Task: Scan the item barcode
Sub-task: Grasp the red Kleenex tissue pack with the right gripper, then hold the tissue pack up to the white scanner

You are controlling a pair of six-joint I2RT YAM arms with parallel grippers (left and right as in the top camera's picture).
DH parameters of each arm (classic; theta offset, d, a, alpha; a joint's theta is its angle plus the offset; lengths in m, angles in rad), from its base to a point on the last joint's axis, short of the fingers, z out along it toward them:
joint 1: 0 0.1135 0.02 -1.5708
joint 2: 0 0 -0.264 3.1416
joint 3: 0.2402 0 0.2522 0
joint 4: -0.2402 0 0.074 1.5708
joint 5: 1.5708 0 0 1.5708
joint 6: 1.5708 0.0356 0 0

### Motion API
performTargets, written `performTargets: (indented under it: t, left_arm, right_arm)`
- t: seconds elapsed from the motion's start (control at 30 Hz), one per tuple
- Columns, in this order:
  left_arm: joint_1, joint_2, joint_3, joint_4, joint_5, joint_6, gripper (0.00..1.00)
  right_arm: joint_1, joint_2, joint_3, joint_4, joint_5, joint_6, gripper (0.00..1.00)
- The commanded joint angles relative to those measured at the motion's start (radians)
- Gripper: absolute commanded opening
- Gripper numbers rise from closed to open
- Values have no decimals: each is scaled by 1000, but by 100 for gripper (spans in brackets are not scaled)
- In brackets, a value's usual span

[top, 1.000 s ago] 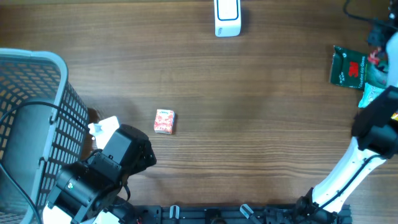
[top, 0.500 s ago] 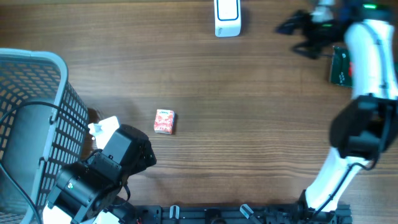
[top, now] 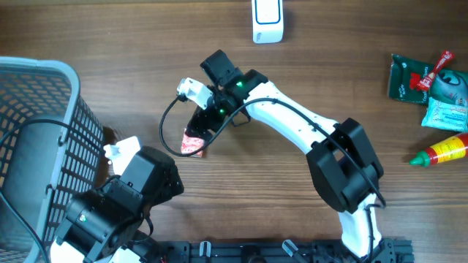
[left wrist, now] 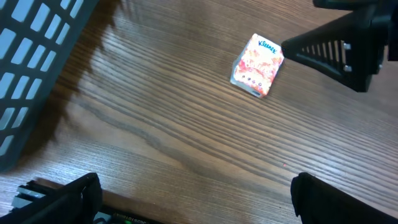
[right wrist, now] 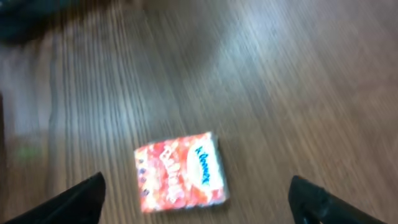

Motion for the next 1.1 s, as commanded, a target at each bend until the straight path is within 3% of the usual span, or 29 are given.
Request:
performTargets:
  t: [0.0, 0.1, 0.2, 0.27, 0.37, 0.43, 0.57, 0.7, 0.87, 1.07]
  left_arm:
    - [2, -2, 3, 1, -6, -12, 100]
    - [2, -2, 3, 1, -6, -12, 100]
    - [2, -2, 3, 1, -6, -12, 100]
    - [2, -2, 3, 2, -6, -12, 100]
    - [2, -2, 3, 2, -6, -13, 100]
    - [2, -2, 3, 2, -6, -12, 100]
    - [2, -2, 3, 1, -6, -13, 100]
    - [2, -2, 3, 1, -6, -12, 99]
    - [2, -2, 3, 1, -6, -12, 100]
    - [2, -2, 3, 1, -6, -12, 100]
  right_arm:
    - [-1, 70, -3, 27, -65, -15, 89]
    - [-1, 135, -3, 79, -69, 18, 86]
    - [-1, 179, -3, 101, -74, 37, 72]
    - [-2, 181, -3, 105, -72, 48, 49]
    - [2, 182, -3, 72, -72, 74, 38]
    - [4, 182, -3, 34, -76, 105, 6]
    - [-7, 168, 1, -13, -68, 208, 4]
    - [-137, 11, 5, -152, 198, 747, 4]
    - [-312, -164, 5, -502, 261, 1234, 4]
    - [-365, -188, 5, -659, 252, 1271, 4]
